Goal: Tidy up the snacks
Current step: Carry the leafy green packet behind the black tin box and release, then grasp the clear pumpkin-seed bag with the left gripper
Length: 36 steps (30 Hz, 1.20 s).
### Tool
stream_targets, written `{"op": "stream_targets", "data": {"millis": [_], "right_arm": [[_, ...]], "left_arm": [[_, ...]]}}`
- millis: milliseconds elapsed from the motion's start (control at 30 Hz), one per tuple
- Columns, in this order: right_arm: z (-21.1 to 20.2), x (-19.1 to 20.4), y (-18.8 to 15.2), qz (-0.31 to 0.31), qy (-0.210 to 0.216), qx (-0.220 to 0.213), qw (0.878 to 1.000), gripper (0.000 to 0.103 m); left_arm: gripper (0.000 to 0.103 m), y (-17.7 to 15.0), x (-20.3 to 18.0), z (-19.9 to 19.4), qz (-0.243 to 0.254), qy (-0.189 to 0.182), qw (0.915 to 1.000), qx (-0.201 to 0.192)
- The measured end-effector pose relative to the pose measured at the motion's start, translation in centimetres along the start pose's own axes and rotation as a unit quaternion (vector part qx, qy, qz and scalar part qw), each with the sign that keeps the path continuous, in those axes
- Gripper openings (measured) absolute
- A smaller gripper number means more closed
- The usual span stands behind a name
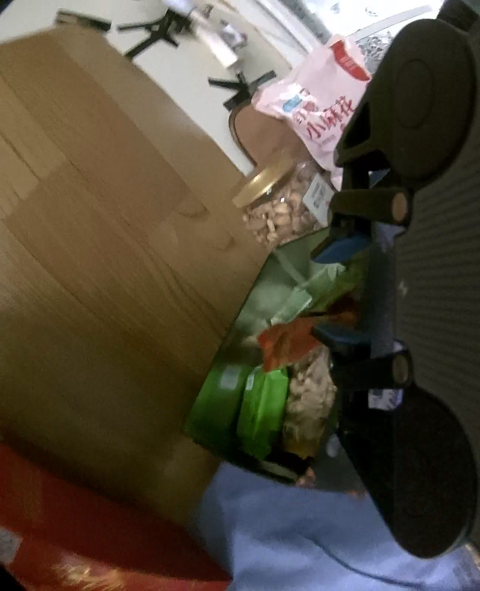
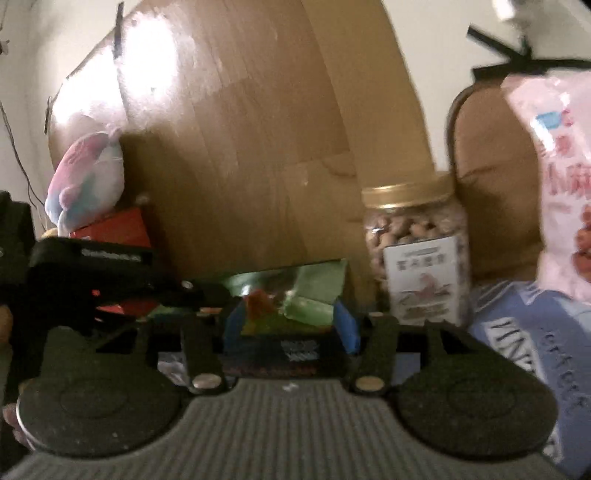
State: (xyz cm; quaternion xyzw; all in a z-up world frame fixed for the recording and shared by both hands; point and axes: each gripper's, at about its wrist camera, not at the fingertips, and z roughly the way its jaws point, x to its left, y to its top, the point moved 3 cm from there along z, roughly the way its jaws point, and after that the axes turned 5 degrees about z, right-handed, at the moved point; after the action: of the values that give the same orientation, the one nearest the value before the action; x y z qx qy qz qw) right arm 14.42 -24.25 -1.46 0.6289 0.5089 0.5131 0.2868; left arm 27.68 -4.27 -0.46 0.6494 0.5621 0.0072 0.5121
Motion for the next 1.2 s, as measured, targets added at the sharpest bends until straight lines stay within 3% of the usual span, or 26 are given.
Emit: {"op": "stream_targets", "data": {"millis": [100, 200, 267, 367, 500, 633, 833, 1000, 1133, 1200], "right_arm": [[-0.9, -0.4, -0.4, 0.031, 0.02, 0.014, 0.999, 0.055], [-2.1, 0.6, -1.7, 0.039, 0.044, 0.031, 0.998, 0.055], [-2.0, 2.1, -3.3, 0.045, 0.076, 0.077, 0.993, 0.055], [-1.1, 3.6, -6.5, 0.072, 0.129, 0.176, 0.973, 0.055], [-1.4, 6.1, -9.6, 0.067, 0.167, 0.249, 0.951, 0.055], [-2.0, 7.1, -10.5, 0.107, 0.191, 0.273, 0.937, 0.055], [-2.1, 6.0, -10.4, 0.198, 0.197, 0.281, 0.918, 0.051], [-2.3, 5.3, -10.1, 0.205, 0.178, 0.262, 0.926, 0.044], [-3.3, 3.0, -9.6, 0.222, 0.148, 0.237, 0.934, 0.044], [-4.0, 1.6, -9.5, 0.238, 0.142, 0.228, 0.933, 0.041]], "left_arm": [[0.036, -0.7, 0.5, -3.2, 0.003, -0.017, 0.9998, -0.008], [0.036, -1.9, 2.3, -7.2, 0.015, 0.011, 0.9998, -0.011], [0.036, -2.9, 4.0, -9.4, 0.02, 0.054, 0.9983, -0.002], [0.038, -4.7, 6.9, -11.6, 0.01, 0.098, 0.9949, 0.017], [0.044, -5.6, 9.4, -12.5, 0.002, 0.111, 0.9935, 0.024], [0.043, -6.3, 9.9, -10.3, 0.02, 0.121, 0.9904, 0.063], [0.041, -8.5, 8.8, -10.3, 0.031, 0.091, 0.9927, 0.072], [0.041, -10.5, 7.6, -11.0, 0.005, 0.069, 0.9954, 0.066], [0.041, -12.4, 6.6, -11.3, -0.036, 0.005, 0.9962, 0.079], [0.041, -13.0, 5.9, -10.9, -0.042, -0.007, 0.9962, 0.076]]}}
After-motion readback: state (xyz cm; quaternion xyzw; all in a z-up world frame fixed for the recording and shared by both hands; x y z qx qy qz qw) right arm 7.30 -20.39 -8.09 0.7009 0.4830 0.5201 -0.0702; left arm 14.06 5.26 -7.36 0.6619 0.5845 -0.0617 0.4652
